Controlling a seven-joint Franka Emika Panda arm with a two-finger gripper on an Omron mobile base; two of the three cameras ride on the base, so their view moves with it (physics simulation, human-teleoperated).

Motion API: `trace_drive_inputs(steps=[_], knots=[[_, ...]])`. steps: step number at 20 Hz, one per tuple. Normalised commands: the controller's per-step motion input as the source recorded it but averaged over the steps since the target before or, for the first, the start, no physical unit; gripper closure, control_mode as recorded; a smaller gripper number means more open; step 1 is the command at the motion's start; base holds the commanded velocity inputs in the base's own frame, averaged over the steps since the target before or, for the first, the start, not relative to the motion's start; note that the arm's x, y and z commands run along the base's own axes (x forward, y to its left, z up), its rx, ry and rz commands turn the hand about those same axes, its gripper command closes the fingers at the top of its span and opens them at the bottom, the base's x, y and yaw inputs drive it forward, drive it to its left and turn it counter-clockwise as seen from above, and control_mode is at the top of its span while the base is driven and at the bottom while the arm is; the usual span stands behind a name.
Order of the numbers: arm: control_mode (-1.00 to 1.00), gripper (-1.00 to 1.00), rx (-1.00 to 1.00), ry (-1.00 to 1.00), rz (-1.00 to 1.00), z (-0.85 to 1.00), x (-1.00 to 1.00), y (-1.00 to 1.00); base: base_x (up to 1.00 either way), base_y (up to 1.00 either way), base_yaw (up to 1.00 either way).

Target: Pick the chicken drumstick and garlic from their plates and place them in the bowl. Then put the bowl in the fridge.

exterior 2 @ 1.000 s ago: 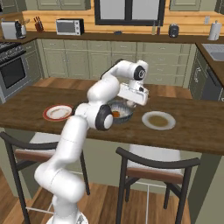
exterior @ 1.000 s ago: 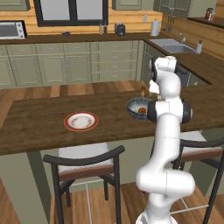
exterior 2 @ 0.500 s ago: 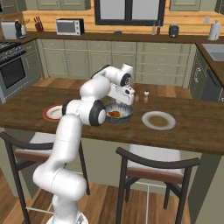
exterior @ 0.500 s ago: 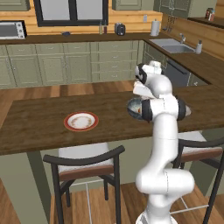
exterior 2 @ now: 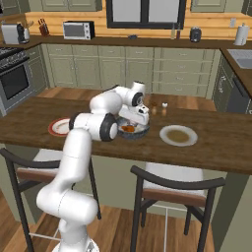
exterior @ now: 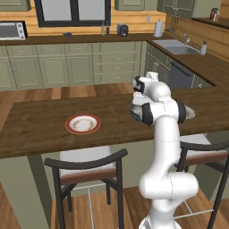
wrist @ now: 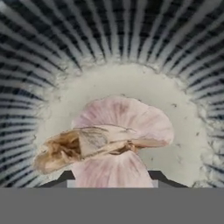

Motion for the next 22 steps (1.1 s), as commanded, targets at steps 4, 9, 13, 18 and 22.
trace_drive_inputs(steps=[4, 9, 13, 18, 22], knots=[[-1.0, -1.0, 0.0, -0.09, 0.02, 0.25, -0.33, 0.0, 0.0, 0.0, 0.0], [-1.0, -1.0, 0.0, -0.32, -0.01, 0.73, -0.35, 0.0, 0.0, 0.0, 0.0], [-1.0, -1.0, -0.04, -0.13, -0.11, 0.04, -0.98, -0.14, 0.0, 0.0, 0.0], [-1.0, -1.0, 0.0, -0.02, -0.24, -0.01, -0.87, -0.05, 0.0, 0.0, 0.0], [-1.0, -1.0, 0.0, 0.03, -0.25, -0.22, 0.0, -0.09, 0.0, 0.0, 0.0]])
